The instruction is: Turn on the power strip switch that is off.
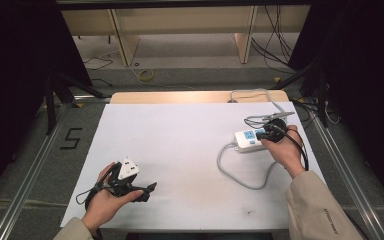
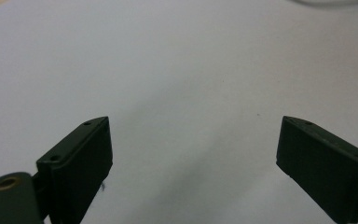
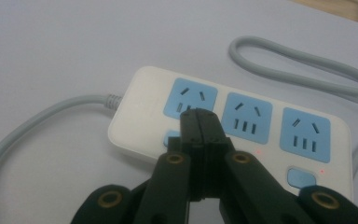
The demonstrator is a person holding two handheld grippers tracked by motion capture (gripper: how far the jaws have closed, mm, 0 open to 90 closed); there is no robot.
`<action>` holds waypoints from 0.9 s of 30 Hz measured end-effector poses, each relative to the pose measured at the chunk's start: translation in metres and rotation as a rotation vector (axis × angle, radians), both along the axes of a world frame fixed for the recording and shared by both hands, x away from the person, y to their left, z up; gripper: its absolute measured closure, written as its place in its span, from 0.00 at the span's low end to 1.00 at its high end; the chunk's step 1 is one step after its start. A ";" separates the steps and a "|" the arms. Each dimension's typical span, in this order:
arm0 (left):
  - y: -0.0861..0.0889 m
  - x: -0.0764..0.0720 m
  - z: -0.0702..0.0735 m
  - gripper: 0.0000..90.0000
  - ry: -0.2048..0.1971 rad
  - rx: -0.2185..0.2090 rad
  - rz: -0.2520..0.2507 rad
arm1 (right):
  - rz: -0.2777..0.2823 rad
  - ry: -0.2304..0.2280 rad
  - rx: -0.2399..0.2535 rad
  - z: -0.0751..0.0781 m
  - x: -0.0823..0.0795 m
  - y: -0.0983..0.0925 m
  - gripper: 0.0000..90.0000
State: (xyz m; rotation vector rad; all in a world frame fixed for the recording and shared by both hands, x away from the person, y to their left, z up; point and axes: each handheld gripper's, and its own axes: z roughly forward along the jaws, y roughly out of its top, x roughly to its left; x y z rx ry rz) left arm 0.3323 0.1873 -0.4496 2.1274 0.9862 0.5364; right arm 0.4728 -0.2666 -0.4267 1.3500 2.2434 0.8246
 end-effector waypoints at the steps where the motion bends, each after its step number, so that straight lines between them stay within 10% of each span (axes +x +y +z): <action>1: 0.000 0.000 0.000 0.11 -0.002 0.002 -0.001 | 0.000 0.003 0.001 0.000 0.000 0.001 1.00; 27: 0.000 0.000 0.000 0.11 0.001 -0.002 -0.001 | 0.026 0.072 -0.031 -0.007 0.012 0.013 1.00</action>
